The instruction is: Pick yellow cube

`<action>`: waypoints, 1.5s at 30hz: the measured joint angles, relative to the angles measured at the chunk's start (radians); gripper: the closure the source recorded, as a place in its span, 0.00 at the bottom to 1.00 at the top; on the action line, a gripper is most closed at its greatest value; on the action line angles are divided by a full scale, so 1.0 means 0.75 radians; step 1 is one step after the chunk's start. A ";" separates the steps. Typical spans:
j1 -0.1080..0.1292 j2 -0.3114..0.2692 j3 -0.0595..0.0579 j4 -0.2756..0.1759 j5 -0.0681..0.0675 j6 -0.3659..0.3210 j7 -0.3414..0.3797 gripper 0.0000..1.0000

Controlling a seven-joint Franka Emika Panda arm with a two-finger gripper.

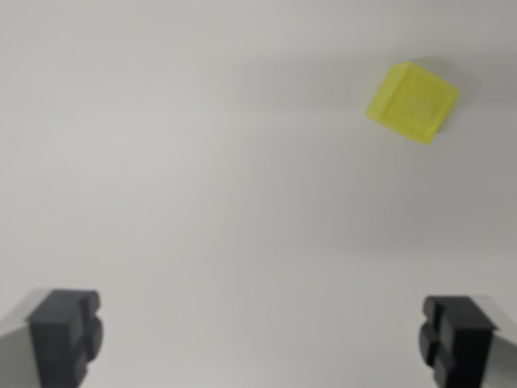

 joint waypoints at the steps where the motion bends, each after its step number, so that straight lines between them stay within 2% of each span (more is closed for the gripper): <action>1: 0.000 0.000 0.000 0.000 0.000 0.000 0.000 0.00; 8: -0.004 0.008 0.000 0.002 0.000 0.004 0.009 0.00; 45: -0.066 0.146 0.000 -0.027 0.000 0.157 0.088 0.00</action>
